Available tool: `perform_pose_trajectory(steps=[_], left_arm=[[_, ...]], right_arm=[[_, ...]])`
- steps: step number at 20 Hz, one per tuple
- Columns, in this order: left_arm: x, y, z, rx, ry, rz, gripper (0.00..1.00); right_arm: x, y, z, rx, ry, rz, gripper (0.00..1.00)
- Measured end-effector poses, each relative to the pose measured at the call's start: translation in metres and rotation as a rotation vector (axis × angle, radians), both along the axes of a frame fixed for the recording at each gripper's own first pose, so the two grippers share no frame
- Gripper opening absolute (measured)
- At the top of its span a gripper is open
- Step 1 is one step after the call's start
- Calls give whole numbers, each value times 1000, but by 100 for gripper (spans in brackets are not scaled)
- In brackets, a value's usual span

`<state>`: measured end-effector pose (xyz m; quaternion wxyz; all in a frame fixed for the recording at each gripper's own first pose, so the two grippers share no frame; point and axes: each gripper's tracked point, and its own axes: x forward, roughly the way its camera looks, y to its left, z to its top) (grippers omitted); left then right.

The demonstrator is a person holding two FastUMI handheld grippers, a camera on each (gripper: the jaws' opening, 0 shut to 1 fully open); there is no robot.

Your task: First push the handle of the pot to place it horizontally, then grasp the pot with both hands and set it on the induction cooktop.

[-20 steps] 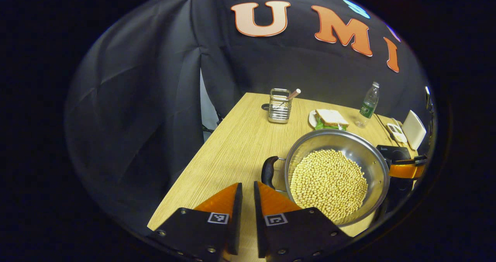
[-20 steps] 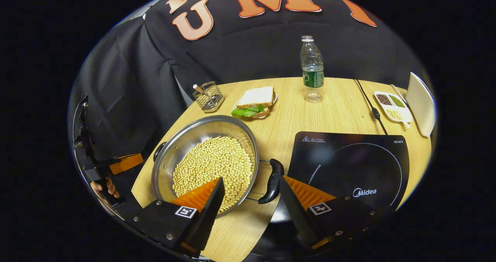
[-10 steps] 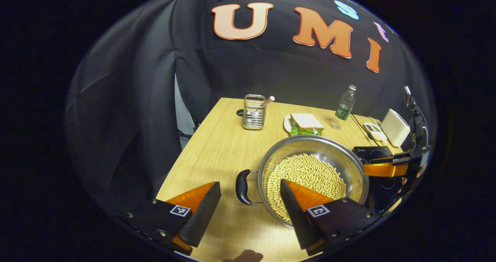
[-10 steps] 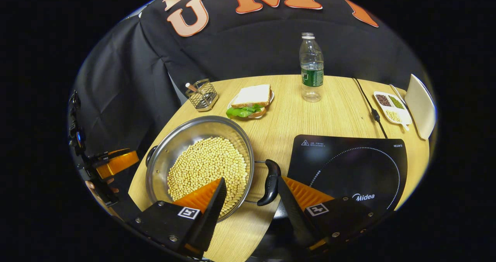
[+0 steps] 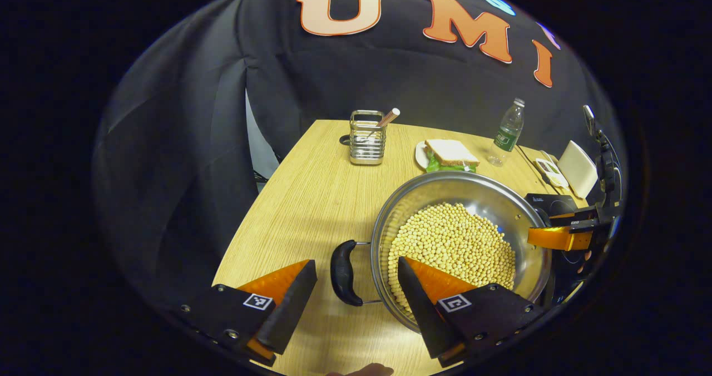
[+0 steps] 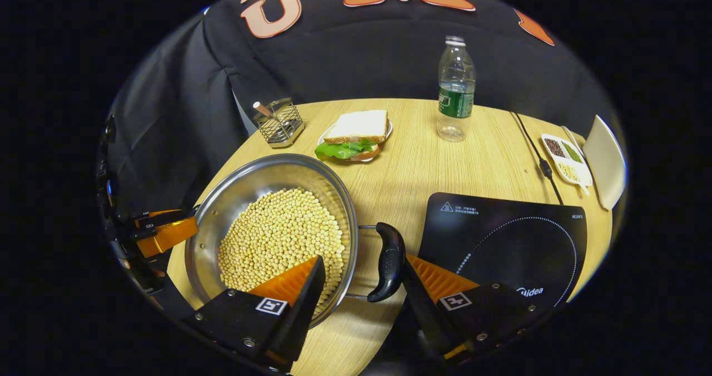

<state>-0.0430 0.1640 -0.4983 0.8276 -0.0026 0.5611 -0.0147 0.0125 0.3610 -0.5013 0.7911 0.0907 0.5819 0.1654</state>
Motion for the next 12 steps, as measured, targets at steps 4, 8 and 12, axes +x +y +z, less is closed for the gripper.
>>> perform_pose_trajectory(steps=[4, 8, 12], left_arm=[[-2, 0, -18, 16, 15, 20, 92], [1, 2, -26, 25, 9, 55, 92], [-1, -2, -31, 30, 8, 65, 92]], right_arm=[[4, 4, -7, -36, -2, 31, 84], [11, 5, -16, -71, -49, 35, 84], [17, 8, -24, -89, -78, 39, 83]])
